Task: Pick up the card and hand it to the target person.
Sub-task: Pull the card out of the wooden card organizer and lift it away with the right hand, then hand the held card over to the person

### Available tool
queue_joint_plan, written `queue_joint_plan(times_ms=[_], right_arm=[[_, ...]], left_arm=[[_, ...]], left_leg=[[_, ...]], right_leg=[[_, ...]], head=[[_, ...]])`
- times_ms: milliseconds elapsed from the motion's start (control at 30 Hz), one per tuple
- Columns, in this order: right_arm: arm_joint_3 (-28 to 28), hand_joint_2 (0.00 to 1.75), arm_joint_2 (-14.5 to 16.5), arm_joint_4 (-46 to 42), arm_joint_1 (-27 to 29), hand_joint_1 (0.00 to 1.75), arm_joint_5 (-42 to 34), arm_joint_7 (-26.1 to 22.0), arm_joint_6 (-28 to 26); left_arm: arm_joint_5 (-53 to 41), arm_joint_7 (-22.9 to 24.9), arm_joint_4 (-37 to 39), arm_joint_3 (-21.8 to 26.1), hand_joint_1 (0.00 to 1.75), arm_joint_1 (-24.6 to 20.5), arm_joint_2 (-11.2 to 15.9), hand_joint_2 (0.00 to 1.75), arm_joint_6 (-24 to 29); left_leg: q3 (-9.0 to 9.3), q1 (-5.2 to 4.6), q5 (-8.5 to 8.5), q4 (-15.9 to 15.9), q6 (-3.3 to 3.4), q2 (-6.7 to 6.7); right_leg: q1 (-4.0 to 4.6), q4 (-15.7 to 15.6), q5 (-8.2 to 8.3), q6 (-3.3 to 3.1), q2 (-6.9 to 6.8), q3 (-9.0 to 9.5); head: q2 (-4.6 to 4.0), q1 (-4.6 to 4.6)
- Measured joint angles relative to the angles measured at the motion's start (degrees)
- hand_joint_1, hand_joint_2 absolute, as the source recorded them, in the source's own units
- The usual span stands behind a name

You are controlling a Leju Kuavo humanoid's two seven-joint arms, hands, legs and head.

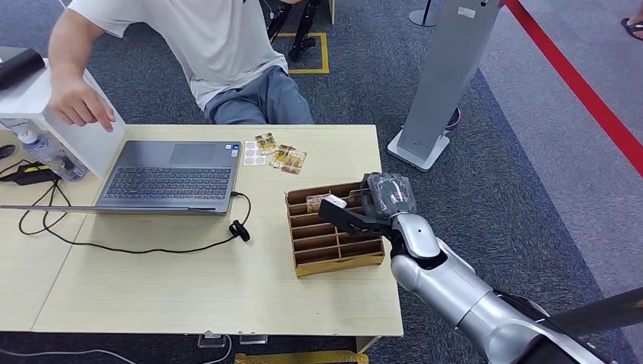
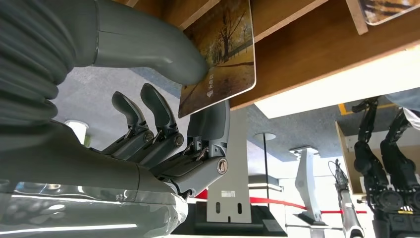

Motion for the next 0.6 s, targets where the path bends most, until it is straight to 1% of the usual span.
queue_joint_plan(times_ms=[167,400,500,600], right_arm=[[-0.33,1.75,-0.55,-3.85,-0.15,1.50,1.24,1.88,0.11],[-1.87,1.75,-1.87,-13.23,-2.17,1.50,3.17,4.09,0.38],[-2.66,1.75,-2.27,-16.70,-3.08,1.50,3.44,4.32,-0.19],[-3.10,1.75,-2.48,-19.16,-3.81,1.50,3.25,3.42,-1.65]], left_arm=[[0.44,0.00,0.00,0.00,0.00,0.02,0.04,0.00,0.00],[0.94,0.16,0.00,0.00,0.00,0.03,0.09,0.00,-0.01],[0.99,0.24,0.00,0.00,0.00,0.04,0.09,0.00,-0.02],[1.01,0.24,0.00,0.00,0.00,0.04,0.09,0.00,-0.04]], left_leg=[[-0.01,0.00,0.00,0.01,0.00,0.00],[0.01,0.00,0.00,0.01,0.00,0.01],[0.00,0.00,0.00,0.01,0.00,0.01],[0.00,0.00,0.00,0.01,0.00,0.01]], right_leg=[[0.00,0.00,0.00,0.00,0.00,-0.01],[0.00,0.00,0.00,0.00,0.01,0.00],[0.00,0.00,0.00,0.00,0.00,0.00],[0.00,0.00,0.00,0.00,0.01,0.00]], head=[[0.00,0.01],[0.00,-0.01],[0.00,0.01],[0.00,0.01]])
